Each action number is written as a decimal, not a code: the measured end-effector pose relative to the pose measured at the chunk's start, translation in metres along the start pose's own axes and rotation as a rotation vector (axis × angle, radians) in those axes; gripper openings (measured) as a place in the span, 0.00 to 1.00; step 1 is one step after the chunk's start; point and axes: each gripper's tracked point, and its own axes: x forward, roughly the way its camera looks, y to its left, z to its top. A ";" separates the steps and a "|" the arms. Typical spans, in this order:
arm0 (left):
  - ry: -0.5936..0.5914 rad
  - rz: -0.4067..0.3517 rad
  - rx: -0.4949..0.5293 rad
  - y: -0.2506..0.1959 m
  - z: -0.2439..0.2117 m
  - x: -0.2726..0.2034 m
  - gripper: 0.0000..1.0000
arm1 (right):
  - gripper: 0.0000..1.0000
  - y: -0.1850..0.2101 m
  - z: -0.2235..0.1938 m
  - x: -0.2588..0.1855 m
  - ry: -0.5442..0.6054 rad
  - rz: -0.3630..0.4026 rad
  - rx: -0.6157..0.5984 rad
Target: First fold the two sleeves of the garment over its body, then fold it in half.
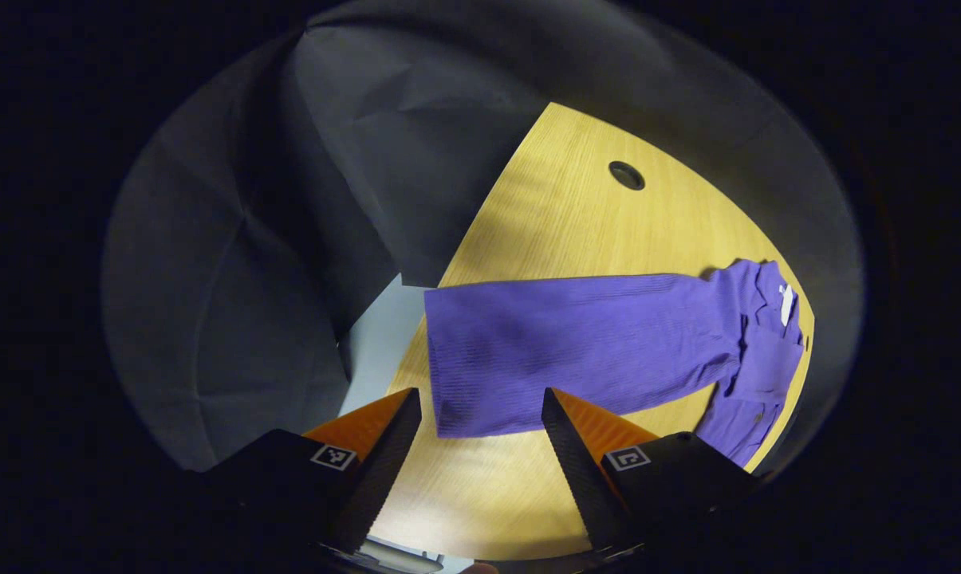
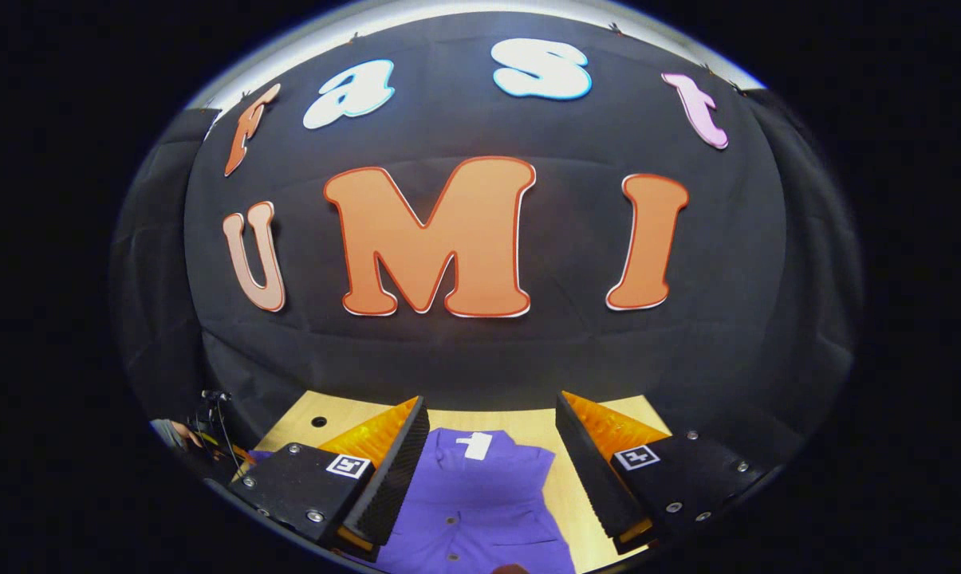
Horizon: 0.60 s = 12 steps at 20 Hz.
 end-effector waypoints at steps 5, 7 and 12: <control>0.070 -0.014 -0.042 0.002 -0.001 0.032 0.95 | 1.00 -0.017 0.002 -0.017 -0.024 -0.030 0.021; 0.082 0.009 -0.049 0.007 -0.002 0.041 0.91 | 1.00 -0.024 0.001 -0.023 -0.022 -0.050 0.024; 0.072 0.060 -0.024 0.009 0.010 0.044 0.67 | 0.95 -0.035 -0.006 -0.027 -0.004 -0.065 0.040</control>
